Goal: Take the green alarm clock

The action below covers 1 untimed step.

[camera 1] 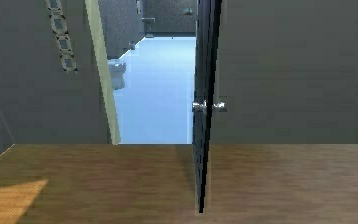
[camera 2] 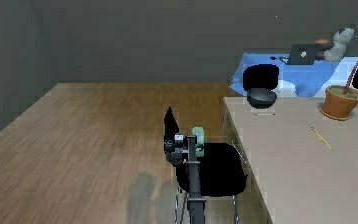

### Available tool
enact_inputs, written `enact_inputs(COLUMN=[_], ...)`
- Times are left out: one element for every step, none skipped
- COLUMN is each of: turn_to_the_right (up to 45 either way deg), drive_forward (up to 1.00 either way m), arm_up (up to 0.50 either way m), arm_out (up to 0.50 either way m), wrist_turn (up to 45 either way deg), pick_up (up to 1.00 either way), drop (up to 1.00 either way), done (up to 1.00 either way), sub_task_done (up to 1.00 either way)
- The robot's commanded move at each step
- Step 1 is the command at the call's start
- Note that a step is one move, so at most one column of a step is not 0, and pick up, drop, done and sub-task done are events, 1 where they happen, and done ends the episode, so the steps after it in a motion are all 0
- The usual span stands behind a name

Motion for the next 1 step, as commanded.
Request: enact_inputs(turn_to_the_right=[0.0], drive_forward=[0.0], arm_up=[0.0], arm_out=[0.0], wrist_turn=[0.0], pick_up=[0.0], drop=[0.0], done=[1.0], sub_task_done=[0.0])
